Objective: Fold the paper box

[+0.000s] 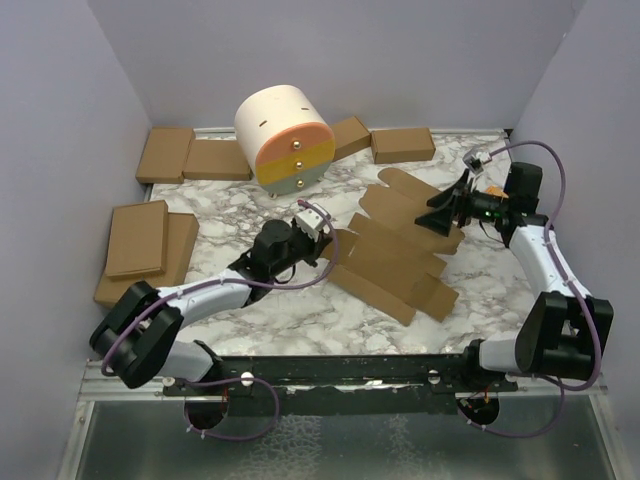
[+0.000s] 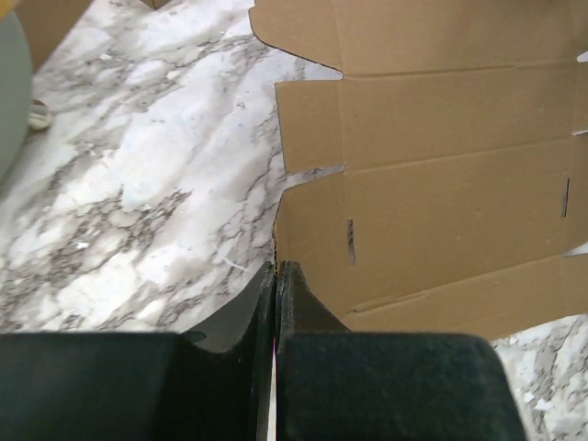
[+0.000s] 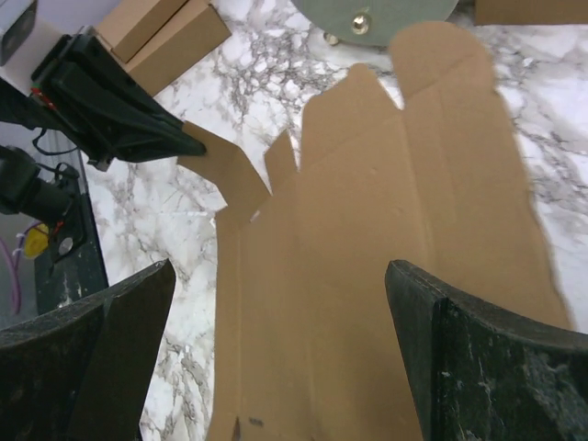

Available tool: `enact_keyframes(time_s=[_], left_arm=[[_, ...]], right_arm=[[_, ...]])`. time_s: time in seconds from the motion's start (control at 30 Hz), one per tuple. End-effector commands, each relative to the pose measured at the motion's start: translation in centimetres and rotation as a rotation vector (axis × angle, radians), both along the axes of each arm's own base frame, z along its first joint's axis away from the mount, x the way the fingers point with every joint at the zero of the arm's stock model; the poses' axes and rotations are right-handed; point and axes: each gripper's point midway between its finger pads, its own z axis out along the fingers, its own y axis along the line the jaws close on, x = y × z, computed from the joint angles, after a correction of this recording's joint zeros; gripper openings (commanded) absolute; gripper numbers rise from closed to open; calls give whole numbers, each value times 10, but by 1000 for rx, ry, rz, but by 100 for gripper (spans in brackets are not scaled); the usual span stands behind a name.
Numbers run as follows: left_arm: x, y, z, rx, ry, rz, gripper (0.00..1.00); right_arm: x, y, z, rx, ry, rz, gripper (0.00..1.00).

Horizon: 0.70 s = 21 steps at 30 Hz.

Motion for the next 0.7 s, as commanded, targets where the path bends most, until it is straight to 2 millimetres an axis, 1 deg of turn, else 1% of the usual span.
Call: enact_keyframes(time_s=[0.0, 0.1, 0.13, 0.2, 0.27, 0.37, 0.47, 0.5, 0.57, 0.67], left_arm=[[-8, 19, 8, 86, -101, -50, 0], [-11, 25, 15, 85, -125, -46, 0], [-11, 27, 16, 88, -127, -42, 0], [-12, 30, 17, 98, -131, -35, 0], [-12, 33, 17, 104, -133, -26, 0], [-13, 35, 18, 101, -138, -24, 0], [-17, 33, 20, 82, -143, -37, 0], [-17, 34, 21, 79, -145, -37, 0], [-18, 34, 23, 74, -150, -38, 0], [-19, 35, 25, 62, -159, -37, 0]], right_arm=[[3, -21, 33, -3, -83, -58, 99], [1, -36, 48, 44, -85, -69, 98], [1, -40, 51, 49, -86, -77, 98], [6, -48, 49, 30, -90, -117, 98], [13, -55, 42, 0, -79, -164, 98], [24, -65, 25, -43, -40, -223, 98], [37, -80, -1, -103, 35, -306, 99], [38, -82, -7, -111, 55, -312, 99], [35, -80, -13, -98, 76, -294, 99], [25, -68, -14, -37, 90, -230, 99]])
